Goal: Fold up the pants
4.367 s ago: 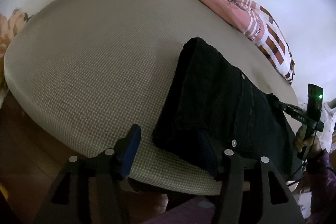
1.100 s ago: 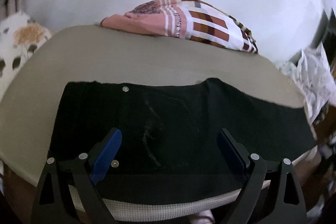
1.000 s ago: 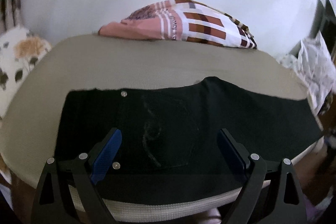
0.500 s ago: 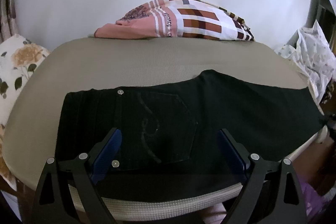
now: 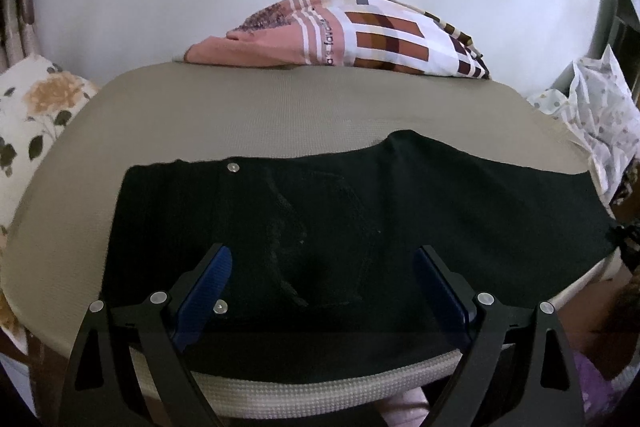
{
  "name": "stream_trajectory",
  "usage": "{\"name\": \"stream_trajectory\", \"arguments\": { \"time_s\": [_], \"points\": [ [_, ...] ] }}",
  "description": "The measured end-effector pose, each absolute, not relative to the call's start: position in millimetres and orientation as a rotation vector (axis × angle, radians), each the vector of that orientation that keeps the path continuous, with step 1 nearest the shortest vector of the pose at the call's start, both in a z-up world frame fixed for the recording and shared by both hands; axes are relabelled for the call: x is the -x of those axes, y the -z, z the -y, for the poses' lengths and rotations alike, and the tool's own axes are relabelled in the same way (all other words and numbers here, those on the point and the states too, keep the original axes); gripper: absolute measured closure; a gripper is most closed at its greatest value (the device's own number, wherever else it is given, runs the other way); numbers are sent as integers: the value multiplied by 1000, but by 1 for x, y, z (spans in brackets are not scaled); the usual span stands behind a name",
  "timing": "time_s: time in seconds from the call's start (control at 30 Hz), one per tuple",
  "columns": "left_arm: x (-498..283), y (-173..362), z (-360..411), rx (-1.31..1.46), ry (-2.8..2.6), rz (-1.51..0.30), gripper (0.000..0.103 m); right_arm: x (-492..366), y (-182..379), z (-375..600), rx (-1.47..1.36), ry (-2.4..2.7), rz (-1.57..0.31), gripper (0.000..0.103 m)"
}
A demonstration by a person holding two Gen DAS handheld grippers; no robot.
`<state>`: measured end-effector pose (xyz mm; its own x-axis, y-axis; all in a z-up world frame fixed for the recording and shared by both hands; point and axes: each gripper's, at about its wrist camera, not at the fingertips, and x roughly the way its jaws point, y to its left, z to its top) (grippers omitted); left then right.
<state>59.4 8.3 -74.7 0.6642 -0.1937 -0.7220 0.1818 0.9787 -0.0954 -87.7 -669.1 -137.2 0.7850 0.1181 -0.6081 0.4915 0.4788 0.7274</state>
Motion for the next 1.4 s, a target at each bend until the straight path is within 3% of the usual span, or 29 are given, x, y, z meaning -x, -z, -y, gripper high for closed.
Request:
{"name": "stream_trajectory", "arguments": {
  "time_s": [0.17,0.37,0.53,0.6,0.7,1.4],
  "points": [
    [-57,73,-5,-34,191,-800,11,91,137,667,-1071,234,-658,92],
    [-57,74,-1,-77,170,-809,11,89,139,667,-1125,202,-641,82],
    [-59,77,0,-94,152,-822,11,87,136,664,-1102,213,-652,81],
    [-60,78,0,-99,146,-825,11,84,135,662,-1071,240,-676,91],
    [-60,79,0,-106,141,-831,11,84,135,661,-1058,247,-680,93],
    [-71,84,-18,-57,79,-880,11,90,135,663,-1083,250,-660,93]
  ]
}}
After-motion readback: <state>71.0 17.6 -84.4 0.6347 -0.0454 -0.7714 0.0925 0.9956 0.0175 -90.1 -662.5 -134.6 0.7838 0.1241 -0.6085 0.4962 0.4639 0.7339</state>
